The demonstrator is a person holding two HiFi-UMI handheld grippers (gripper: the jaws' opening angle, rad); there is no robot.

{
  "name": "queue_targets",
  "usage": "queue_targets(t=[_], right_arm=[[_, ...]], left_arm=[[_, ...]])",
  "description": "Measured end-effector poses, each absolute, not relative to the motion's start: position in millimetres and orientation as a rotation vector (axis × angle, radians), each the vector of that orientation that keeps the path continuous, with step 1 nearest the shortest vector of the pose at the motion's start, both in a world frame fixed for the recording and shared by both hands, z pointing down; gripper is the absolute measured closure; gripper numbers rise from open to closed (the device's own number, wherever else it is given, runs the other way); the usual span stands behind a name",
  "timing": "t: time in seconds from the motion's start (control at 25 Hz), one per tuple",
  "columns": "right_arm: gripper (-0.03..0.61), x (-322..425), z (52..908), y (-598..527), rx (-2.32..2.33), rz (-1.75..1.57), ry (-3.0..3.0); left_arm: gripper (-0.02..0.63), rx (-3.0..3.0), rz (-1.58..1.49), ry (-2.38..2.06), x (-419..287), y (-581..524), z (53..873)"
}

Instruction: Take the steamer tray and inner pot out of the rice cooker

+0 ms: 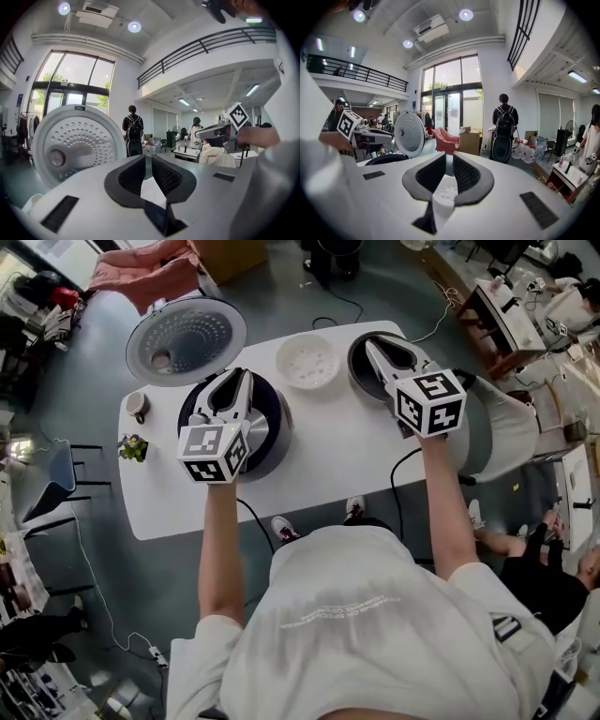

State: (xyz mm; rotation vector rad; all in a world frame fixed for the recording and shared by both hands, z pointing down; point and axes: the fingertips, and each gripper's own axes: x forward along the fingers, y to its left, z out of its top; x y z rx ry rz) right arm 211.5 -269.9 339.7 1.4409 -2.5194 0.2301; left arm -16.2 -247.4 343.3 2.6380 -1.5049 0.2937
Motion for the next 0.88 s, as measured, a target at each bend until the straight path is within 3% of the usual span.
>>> queue_targets(t=[0.52,0.88], right_arm=[[0.546,140.6,311.0,-259.2,1.330,0.079,-2.575],[0.552,120.6,284.3,-253.0,1.309,-0.020,-2.607]], left_arm=[[0.597,2.647,0.371,-1.669,-82.1,-231.0,314.5],[0.598,2.712,0.343,-1.724,-89.7,-221.5,287.6]])
